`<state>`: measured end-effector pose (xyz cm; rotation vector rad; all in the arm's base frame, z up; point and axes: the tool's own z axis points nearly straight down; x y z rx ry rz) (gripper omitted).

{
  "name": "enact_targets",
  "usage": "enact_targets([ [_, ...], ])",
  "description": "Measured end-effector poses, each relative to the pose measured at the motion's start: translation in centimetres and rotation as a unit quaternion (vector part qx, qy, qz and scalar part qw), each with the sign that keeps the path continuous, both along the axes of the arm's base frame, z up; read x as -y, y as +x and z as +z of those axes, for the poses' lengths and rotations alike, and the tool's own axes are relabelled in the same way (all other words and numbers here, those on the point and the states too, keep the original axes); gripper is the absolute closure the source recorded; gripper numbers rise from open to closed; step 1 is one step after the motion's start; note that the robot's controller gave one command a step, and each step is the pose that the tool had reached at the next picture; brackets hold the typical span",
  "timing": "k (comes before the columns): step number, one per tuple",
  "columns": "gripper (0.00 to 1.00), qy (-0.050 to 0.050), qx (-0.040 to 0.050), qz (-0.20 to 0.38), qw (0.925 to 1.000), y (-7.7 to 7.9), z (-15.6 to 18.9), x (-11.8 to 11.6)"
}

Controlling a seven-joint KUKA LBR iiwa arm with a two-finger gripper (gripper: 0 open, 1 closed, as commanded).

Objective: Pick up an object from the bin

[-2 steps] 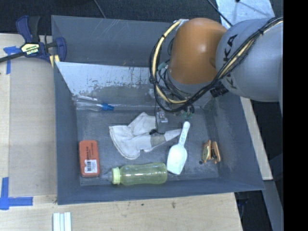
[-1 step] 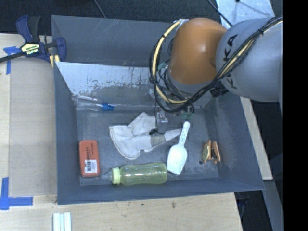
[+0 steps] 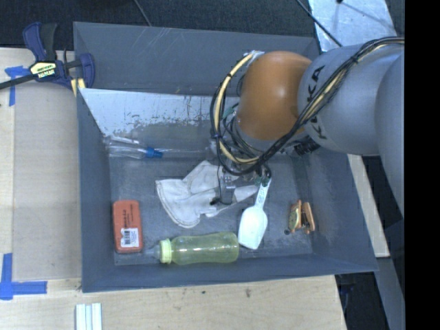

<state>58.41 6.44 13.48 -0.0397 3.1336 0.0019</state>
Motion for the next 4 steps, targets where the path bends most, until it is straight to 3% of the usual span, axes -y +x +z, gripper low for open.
enact_targets([
  [1, 0.00, -0.001, -0.0020, 0.011, 0.9999, 0.5, -3.9, -0.5],
  [2, 1.00, 0.001, -0.0012, 0.036, 0.9994, -0.2, -6.0, 0.6],
  [3, 1.00, 0.000, -0.0035, 0.036, 0.9994, -0.3, -6.0, 0.6],
  [4, 1.00, -0.001, -0.0038, 0.033, 0.9994, -0.9, 13.8, 0.9],
])
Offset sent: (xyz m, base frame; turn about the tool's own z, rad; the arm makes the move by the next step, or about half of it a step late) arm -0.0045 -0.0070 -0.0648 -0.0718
